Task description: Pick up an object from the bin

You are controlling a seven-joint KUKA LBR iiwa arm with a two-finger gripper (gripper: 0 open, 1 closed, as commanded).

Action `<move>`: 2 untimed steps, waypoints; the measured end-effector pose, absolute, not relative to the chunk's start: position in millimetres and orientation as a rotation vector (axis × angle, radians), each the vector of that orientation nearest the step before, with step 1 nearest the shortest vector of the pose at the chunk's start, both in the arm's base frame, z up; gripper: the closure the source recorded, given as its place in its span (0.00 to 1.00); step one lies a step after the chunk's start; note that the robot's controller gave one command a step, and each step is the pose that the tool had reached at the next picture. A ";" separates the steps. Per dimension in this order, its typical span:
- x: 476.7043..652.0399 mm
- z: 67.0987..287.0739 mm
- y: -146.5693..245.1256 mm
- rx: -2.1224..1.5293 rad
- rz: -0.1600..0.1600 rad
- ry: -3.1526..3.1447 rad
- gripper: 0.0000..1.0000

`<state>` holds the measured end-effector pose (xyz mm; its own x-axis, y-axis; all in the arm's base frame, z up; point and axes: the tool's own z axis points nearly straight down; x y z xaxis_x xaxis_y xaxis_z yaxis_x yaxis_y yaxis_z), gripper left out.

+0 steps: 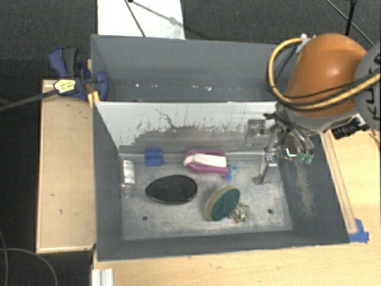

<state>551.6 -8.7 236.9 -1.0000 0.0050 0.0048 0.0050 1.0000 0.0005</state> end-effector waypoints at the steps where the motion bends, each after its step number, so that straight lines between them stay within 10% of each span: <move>1: 499.5 117.9 31.9 0.037 -0.002 -3.134 0.00; 2: 502.4 122.3 30.3 0.033 -0.001 -3.143 1.00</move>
Offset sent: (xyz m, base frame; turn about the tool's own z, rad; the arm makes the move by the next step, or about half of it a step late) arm -0.0496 0.0388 -0.1148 -0.0248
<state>502.4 30.3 122.3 -0.9998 -0.0211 -0.0017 -0.0211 0.9998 0.0005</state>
